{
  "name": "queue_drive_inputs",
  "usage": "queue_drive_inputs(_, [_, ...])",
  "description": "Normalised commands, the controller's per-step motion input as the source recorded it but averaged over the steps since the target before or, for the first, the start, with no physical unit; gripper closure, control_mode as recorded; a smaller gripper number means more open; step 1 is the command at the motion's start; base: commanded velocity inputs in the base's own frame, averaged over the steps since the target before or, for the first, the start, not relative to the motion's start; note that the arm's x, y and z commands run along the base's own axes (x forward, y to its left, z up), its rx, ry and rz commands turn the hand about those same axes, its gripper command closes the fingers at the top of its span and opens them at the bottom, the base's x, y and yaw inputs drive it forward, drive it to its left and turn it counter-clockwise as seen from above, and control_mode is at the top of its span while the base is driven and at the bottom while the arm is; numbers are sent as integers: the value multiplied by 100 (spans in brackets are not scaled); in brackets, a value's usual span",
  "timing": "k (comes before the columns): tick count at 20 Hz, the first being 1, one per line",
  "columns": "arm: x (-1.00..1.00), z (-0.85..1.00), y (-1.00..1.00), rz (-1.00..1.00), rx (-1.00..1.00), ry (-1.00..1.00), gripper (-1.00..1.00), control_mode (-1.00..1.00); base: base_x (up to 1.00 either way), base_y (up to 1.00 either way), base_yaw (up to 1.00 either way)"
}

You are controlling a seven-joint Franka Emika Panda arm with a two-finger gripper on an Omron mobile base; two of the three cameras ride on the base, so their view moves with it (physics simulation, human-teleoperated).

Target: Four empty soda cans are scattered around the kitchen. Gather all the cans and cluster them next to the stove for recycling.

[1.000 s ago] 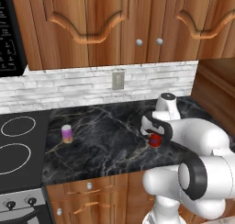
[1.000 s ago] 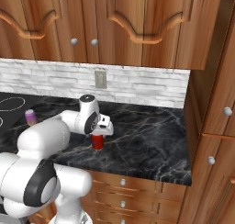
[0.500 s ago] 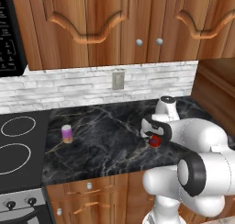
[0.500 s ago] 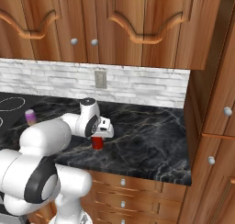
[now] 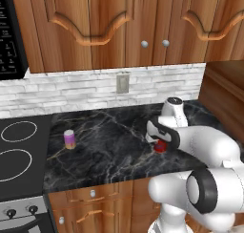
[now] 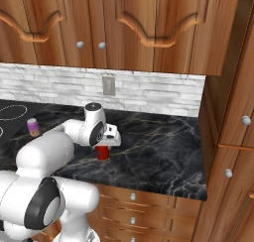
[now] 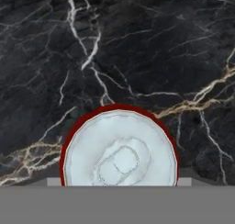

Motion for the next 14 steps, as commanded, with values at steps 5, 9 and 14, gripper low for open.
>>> queue_drive_inputs(5, [-13, 23, 51, 17, -12, 0, 100, -100, 0, 0, 0])
queue_drive_inputs(9, [-4, 18, 58, 14, -15, -8, 100, -100, 0, 0, 0])
queue_drive_inputs(14, [0, 16, 53, 16, -4, -11, 100, -100, 0, 0, 0])
